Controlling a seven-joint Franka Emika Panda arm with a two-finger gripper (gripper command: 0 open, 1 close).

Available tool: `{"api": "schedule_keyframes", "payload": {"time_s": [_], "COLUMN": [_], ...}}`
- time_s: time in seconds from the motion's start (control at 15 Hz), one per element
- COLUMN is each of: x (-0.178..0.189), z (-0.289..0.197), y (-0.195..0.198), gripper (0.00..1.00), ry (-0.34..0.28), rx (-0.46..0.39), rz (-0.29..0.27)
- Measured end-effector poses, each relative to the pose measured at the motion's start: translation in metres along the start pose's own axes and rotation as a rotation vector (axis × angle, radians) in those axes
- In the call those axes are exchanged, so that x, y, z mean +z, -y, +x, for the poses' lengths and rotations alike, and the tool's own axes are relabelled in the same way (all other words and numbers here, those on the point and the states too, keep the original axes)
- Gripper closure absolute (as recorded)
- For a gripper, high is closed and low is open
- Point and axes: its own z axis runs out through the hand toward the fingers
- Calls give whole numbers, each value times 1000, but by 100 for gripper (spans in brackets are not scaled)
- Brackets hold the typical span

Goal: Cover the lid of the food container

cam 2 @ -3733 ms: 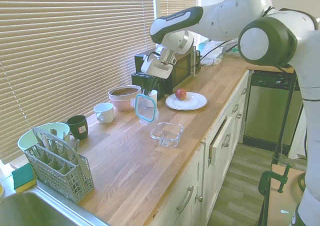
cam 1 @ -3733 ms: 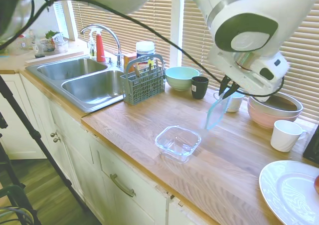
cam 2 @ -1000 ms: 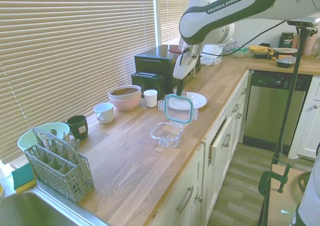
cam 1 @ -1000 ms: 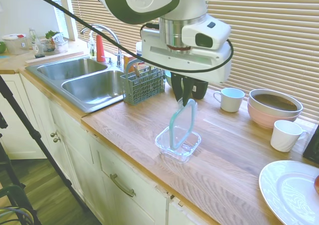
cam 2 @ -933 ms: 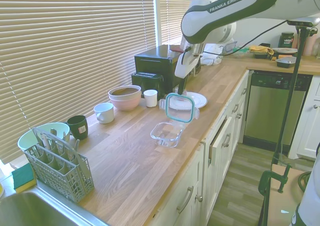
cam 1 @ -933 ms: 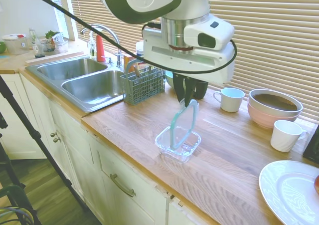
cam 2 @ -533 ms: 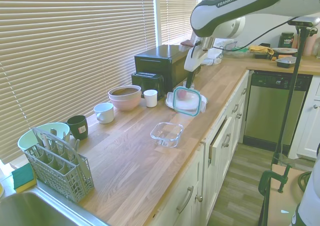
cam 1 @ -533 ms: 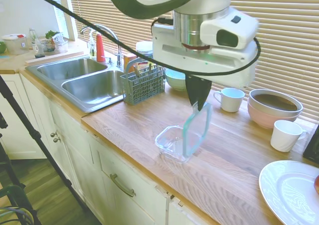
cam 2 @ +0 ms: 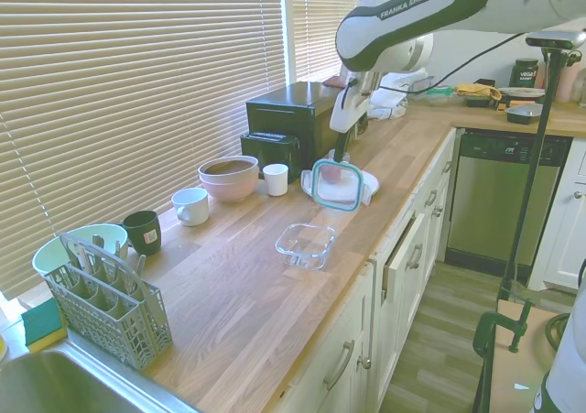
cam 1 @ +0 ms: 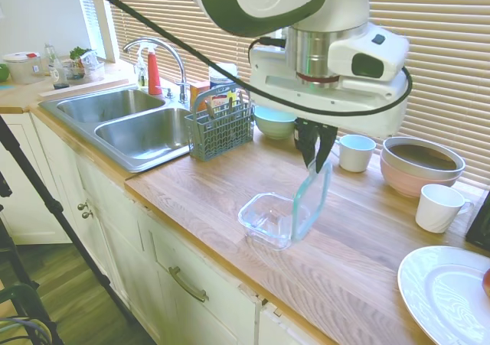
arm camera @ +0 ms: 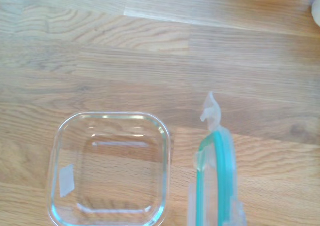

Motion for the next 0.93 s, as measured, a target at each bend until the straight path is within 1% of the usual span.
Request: {"api": "schedule_keyframes", "payload": {"time_s": [0.2,0.4,0.73,0.93], "x": [6,14,26,37], "z": [2,-1,-13,-24], "y": [5,23,58,76], "gripper": [100,100,100,100], "ry": [8,17,27,26], "rx": [-10,-39,-65,-83], "rz": [-4,-8,-38,-67]}}
